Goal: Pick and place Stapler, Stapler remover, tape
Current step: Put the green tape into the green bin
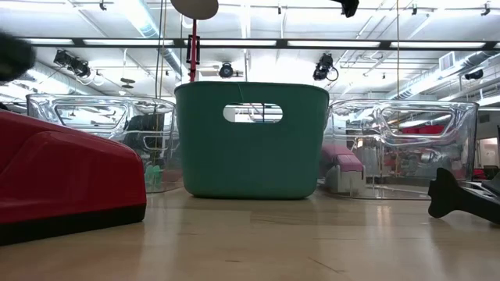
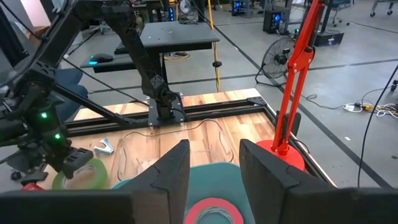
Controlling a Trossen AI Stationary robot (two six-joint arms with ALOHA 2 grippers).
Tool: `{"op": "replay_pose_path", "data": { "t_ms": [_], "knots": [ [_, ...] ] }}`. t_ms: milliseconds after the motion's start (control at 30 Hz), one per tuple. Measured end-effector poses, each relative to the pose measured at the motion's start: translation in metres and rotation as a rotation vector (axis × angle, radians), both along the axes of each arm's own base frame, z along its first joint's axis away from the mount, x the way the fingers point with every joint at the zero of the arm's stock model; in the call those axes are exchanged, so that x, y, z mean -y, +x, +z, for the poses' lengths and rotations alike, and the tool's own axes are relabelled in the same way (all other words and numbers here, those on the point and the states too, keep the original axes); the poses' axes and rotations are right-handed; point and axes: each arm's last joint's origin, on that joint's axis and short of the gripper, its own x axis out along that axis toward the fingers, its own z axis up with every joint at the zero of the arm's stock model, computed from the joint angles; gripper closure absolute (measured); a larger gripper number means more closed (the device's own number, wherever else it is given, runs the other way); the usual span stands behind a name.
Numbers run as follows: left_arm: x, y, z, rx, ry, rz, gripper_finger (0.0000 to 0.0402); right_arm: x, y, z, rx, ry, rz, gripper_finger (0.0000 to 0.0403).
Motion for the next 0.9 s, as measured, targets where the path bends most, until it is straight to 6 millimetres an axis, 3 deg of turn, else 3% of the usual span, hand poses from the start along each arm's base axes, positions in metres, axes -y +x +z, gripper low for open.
{"op": "replay_pose_path", "data": {
  "t_ms": [333,567,900],
  "knots": [
    [-0.008,0.018,0.039,0.002,0.089,0.03,0.0292,0.0,0.0,0.0,0.001,0.003,0.0,0.0261],
    [-0.022,0.015,0.057,-0.007,0.122,-0.014,0.0293,0.0,0.0,0.0,0.002,0.007,0.001,0.0261],
    [-0.063,0.013,0.102,0.114,0.13,0.021,0.0295,-0.002,0.0,-0.001,-0.006,0.02,0.053,0.0261]
  ]
}}
